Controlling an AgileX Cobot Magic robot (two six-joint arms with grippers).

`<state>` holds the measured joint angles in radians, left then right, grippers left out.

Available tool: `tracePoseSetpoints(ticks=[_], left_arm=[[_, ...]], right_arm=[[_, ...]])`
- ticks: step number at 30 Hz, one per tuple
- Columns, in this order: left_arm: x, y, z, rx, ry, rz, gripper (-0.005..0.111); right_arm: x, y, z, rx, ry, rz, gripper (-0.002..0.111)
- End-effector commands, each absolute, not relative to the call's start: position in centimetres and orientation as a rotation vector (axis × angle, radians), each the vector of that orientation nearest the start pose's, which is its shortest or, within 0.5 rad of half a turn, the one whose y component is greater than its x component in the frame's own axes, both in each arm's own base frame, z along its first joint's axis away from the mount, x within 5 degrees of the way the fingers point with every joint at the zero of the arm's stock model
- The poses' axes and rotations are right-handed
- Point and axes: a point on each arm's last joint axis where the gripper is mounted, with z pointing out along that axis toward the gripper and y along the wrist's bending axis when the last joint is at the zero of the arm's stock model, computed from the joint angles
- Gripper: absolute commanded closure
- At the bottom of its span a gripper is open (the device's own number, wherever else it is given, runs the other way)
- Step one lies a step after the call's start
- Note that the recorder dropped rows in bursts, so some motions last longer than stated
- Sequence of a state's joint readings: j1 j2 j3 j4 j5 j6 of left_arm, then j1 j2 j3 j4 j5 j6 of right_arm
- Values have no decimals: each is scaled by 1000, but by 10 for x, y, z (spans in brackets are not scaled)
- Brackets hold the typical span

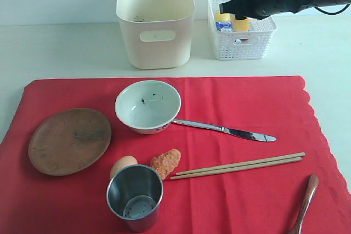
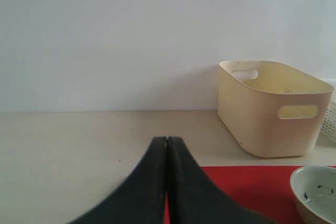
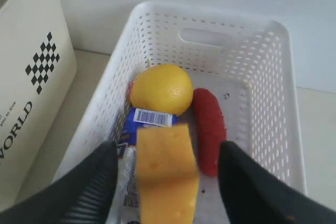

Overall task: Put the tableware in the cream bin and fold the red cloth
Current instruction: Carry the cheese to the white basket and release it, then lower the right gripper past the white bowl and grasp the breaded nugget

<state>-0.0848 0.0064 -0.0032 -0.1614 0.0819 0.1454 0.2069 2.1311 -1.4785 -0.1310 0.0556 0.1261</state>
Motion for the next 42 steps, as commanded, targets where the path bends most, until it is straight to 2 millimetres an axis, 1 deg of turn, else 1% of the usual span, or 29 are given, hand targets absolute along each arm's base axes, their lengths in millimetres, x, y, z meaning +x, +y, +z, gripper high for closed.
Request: tracePoseSetpoints(ticks=[1,3,6,9,16,20,23,26,28,29,30,32,36,40,42], left_arm=[[56,-6,205,66,1568,-97,105],[56,-6,205,66,1568,-97,105],[56,-6,205,66,1568,-97,105],[56,-6,205,66,1568,-97,105],[56,-6,205,66,1568,-97,105],[56,-6,205,66,1568,-97,105],[56,-6,205,66,1568,-97,105],[56,-6,205,66,1568,-97,105],[56,-6,205,66,1568,-97,105],[56,-6,205,66,1568,-97,105],[56,-6,205,66,1568,-97,105],[56,-6,205,66,1568,-97,105],[56,-6,205,66,1568,-97,105],[56,-6,205,66,1568,-97,105],[56,-6,205,66,1568,-97,105]], right_arm=[[472,97,177,-217,2159,111,36],[472,97,177,-217,2166,109,32],[470,96,180,-216,2183,103,32],[466,95,191,-214,2190,98,32],[453,91,226,-205,2208,82,32],[436,85,255,-198,2257,58,32],[424,85,271,-196,2299,48,32],[407,104,284,-265,2324,58,32],[397,123,289,-324,2325,78,32],[391,136,292,-366,2323,94,32],[387,144,292,-391,2326,103,32],[375,167,291,-468,2345,122,32],[353,199,287,-591,2384,142,32],[331,223,282,-679,2456,171,32],[324,231,281,-711,2475,189,32]])
